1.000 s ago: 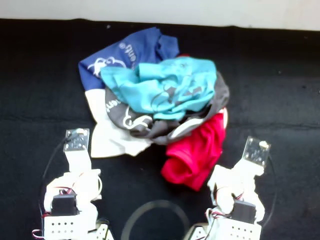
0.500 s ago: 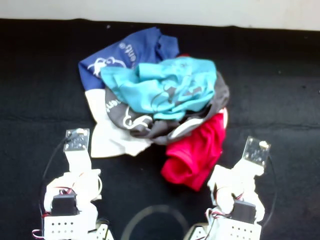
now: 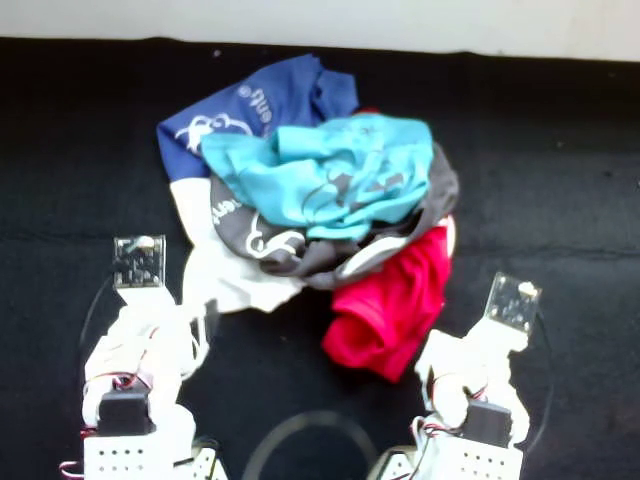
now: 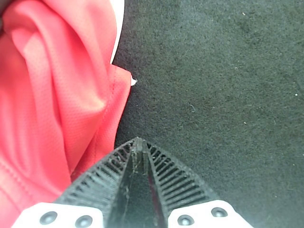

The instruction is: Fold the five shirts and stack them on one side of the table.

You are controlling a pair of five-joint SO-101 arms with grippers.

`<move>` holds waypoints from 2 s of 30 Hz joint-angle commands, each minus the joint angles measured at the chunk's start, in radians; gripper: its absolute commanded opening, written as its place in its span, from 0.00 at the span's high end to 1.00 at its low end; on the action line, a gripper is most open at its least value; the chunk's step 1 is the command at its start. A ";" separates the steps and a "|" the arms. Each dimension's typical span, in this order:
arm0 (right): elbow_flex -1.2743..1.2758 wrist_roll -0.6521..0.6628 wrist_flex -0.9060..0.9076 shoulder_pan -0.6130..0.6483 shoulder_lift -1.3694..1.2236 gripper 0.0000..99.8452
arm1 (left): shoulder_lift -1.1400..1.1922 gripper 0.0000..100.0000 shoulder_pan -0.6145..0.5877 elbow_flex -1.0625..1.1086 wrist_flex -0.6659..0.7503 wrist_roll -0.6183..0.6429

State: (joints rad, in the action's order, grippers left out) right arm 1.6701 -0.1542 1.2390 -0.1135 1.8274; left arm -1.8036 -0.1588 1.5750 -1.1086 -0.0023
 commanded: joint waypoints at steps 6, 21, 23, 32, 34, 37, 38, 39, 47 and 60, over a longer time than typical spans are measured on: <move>0.139 -0.009 0.001 0.004 0.005 0.99 | 0.022 0.64 0.007 -0.331 -0.210 0.000; 0.139 -0.009 0.001 0.004 0.005 0.99 | 0.977 0.63 0.102 -0.987 -0.253 0.003; 0.139 -0.009 0.001 0.004 0.005 0.99 | 1.106 0.63 0.133 -1.098 -0.255 0.003; 0.139 -0.009 0.001 0.004 0.005 0.99 | 1.635 0.63 0.163 -1.500 -0.245 0.003; 0.139 -0.009 0.001 0.004 0.005 0.99 | 1.755 0.63 0.163 -1.589 -0.245 0.003; 0.139 -0.009 0.001 0.004 0.005 0.99 | 1.948 0.63 0.163 -1.719 -0.245 0.003; 0.139 -0.009 0.001 0.004 0.005 0.99 | 2.008 0.63 0.162 -1.762 -0.245 0.003; 0.139 -0.009 0.001 0.004 0.005 0.99 | 2.068 0.63 0.160 -1.807 -0.250 0.003; 0.139 -0.009 0.001 0.004 0.005 0.99 | 2.391 0.64 0.160 -2.017 -0.258 0.003; 0.139 -0.009 0.001 0.004 0.005 0.99 | 2.572 0.86 0.101 -2.026 -0.470 -0.005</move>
State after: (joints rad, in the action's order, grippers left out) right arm 1.6701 -0.1542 1.2390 -0.1135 1.8274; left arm 0.7511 -0.0176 -0.4534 -1.5321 0.0008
